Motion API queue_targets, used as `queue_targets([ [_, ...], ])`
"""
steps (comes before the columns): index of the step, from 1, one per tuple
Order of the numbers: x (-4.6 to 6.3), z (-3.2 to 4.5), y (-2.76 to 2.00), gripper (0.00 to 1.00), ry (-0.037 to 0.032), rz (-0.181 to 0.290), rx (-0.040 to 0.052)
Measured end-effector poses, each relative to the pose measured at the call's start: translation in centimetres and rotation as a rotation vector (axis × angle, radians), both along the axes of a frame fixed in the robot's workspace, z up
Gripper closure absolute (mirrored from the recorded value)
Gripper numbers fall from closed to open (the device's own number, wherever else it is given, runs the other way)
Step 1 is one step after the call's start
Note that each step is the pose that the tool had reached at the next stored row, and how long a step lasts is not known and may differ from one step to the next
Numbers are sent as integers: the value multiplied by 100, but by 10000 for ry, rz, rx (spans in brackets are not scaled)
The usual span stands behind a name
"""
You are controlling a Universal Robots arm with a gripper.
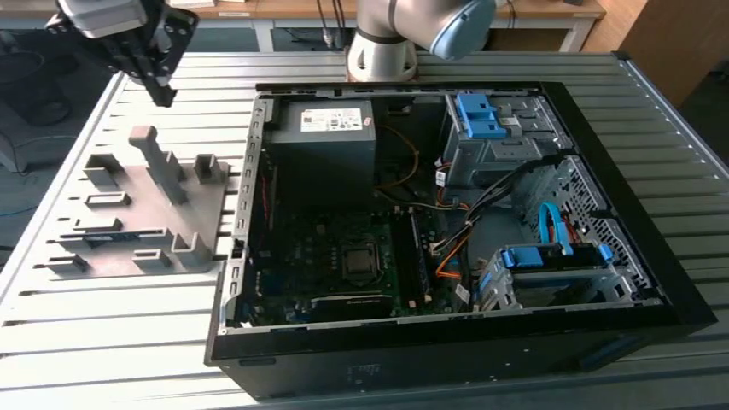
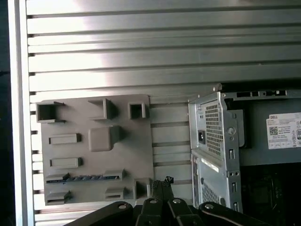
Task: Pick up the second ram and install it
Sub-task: 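Reach for the second ram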
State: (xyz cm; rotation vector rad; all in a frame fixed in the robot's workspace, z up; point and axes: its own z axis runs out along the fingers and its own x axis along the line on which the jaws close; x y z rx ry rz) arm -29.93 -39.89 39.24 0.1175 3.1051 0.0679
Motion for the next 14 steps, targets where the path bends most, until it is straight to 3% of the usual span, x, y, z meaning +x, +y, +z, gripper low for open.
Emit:
queue_targets([
  [14,-621,-10,0,90,-2,1,0],
])
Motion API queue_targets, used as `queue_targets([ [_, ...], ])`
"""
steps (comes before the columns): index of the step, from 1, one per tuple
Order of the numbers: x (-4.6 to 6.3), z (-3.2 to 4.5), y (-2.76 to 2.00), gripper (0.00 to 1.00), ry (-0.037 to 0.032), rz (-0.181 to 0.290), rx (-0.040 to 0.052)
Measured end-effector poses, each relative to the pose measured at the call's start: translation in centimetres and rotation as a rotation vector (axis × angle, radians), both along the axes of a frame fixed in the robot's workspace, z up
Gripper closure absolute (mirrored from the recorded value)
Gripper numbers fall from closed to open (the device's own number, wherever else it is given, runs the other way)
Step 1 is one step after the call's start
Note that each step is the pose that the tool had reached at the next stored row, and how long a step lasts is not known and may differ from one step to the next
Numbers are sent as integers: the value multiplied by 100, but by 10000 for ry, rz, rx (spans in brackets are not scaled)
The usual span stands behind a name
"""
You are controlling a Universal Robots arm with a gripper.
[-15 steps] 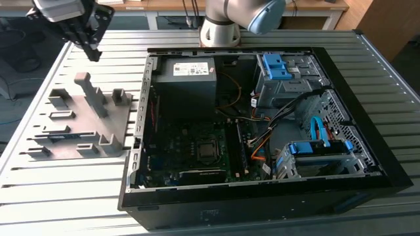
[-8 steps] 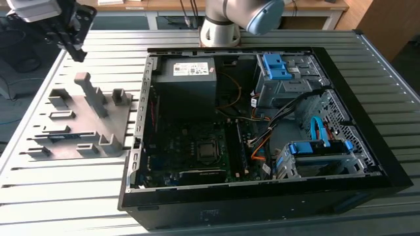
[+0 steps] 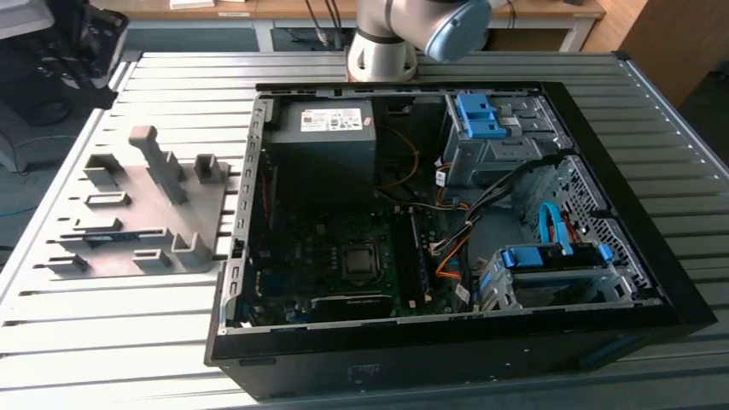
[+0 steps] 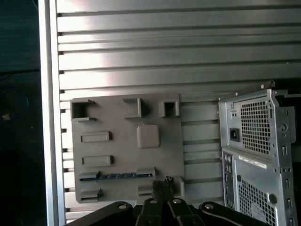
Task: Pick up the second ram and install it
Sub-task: 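Reach for the second ram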
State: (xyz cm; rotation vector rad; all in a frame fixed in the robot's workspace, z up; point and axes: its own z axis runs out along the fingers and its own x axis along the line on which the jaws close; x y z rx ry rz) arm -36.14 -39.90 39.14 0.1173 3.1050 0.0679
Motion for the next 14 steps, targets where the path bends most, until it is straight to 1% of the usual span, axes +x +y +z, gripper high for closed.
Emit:
queue_targets([
  [8,-342,-10,0,90,0,-1,0],
  [14,-557,-19,0,90,1,0,0],
])
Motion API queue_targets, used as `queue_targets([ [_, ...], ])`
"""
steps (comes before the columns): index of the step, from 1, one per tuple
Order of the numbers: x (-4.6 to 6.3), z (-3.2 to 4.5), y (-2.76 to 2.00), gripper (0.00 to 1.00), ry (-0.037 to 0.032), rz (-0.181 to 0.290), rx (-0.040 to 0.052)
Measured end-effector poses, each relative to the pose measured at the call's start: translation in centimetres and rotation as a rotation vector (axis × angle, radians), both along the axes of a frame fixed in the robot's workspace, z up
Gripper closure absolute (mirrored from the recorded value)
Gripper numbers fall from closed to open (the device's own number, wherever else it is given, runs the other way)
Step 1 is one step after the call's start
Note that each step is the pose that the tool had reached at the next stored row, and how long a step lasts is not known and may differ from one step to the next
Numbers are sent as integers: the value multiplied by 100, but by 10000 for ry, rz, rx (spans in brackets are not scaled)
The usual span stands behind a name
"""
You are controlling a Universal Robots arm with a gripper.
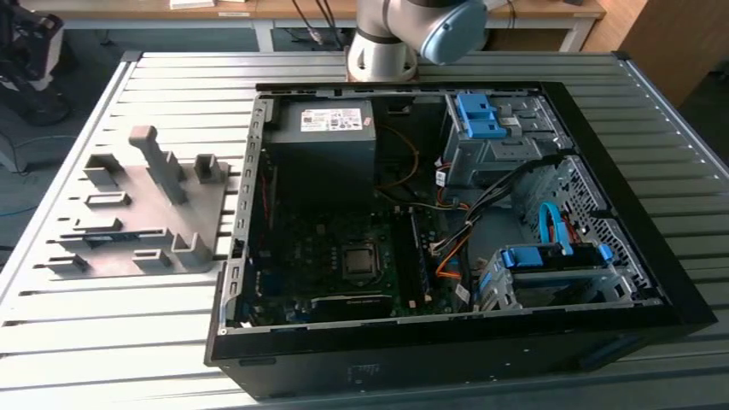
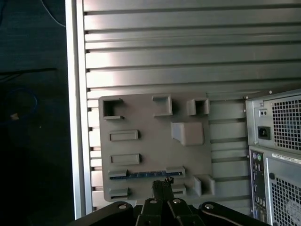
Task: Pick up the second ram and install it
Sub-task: 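Reach for the second ram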
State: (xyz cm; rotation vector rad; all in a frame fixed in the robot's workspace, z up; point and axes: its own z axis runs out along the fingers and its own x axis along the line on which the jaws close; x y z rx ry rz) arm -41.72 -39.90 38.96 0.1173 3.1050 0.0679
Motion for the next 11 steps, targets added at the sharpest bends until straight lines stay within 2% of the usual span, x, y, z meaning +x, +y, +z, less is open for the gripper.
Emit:
queue_targets([
  [11,-374,-25,0,90,0,0,0],
])
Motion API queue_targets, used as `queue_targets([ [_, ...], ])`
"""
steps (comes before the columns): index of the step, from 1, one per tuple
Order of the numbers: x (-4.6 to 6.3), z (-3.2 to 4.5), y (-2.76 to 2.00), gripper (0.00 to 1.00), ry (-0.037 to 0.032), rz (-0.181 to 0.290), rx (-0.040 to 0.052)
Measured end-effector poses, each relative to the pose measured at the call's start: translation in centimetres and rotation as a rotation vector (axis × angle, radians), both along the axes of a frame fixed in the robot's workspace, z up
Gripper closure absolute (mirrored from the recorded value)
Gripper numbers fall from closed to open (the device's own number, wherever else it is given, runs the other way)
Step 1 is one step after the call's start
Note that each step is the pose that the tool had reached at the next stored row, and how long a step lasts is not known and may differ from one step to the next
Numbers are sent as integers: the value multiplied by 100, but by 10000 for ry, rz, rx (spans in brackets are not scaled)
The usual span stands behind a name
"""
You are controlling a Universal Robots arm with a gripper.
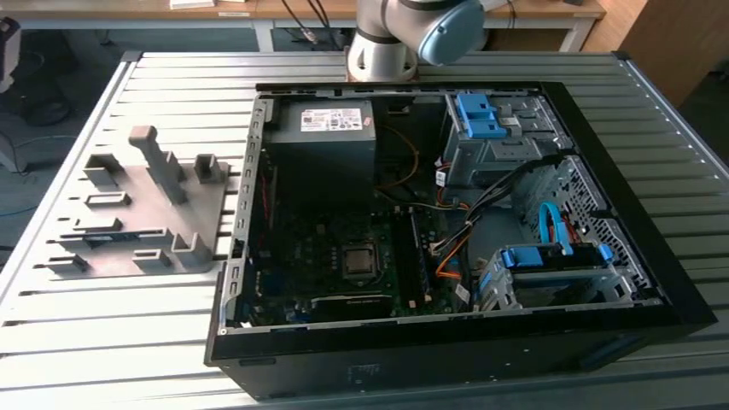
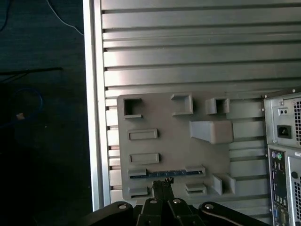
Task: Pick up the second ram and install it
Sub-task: 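Reach for the second ram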
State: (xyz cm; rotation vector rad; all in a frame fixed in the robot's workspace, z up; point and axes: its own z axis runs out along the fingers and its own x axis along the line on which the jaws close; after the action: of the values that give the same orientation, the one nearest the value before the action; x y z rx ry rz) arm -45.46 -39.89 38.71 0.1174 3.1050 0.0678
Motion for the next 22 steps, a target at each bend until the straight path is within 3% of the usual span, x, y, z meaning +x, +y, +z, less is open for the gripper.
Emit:
queue_targets([
  [6,-181,-36,1,90,-4,-2,3],
  [22,-182,-325,-1,90,-1,-1,1],
])
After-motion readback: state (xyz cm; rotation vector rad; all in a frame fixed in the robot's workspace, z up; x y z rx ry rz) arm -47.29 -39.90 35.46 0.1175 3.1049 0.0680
